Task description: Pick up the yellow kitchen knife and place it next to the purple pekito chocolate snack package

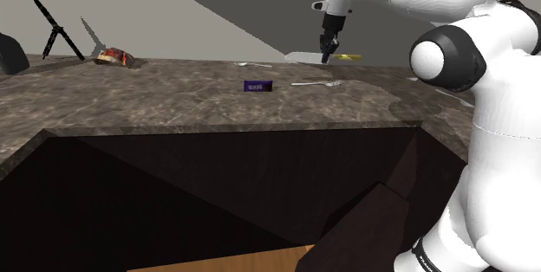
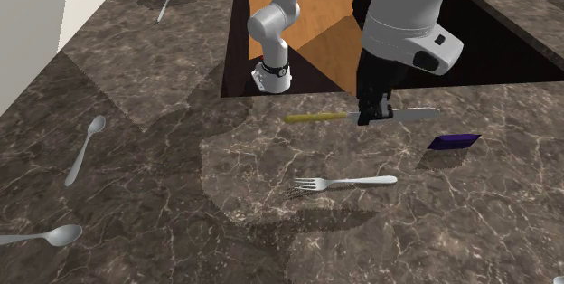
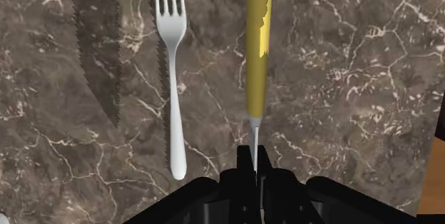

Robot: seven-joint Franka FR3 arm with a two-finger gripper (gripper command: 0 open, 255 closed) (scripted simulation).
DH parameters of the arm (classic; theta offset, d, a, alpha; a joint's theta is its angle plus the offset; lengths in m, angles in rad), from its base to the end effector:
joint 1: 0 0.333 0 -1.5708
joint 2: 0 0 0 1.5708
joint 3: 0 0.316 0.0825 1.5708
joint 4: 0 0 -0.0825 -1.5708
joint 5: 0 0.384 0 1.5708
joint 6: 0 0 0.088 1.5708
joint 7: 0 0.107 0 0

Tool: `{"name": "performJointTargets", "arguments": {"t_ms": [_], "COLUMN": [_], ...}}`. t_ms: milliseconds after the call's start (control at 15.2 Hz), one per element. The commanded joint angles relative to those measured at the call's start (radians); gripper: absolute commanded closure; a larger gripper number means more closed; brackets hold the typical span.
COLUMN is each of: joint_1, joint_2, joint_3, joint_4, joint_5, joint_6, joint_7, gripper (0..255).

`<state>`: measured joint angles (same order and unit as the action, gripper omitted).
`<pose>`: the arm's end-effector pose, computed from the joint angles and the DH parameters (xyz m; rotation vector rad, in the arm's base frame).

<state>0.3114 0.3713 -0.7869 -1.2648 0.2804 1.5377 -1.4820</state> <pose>0.6149 -0.1784 0.5933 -2.7089 -1.5730 -0.0291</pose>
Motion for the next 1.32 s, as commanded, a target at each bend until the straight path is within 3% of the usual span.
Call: {"name": "performJointTargets", "arguments": {"t_ms": [0, 198, 1254], "joint_1": [0.009, 0.012, 0.092], "joint_2": [0.032, 0.091, 0.043], "joint_3": [0.015, 0.040, 0.036], "joint_4": [0.044, 0.132, -0.162], "joint_5": [0.018, 0.049, 0.022], "joint_6": [-0.014, -0.045, 0.199], "joint_7": [0.037, 0.091, 0.078], "gripper": [255, 255, 255]}}
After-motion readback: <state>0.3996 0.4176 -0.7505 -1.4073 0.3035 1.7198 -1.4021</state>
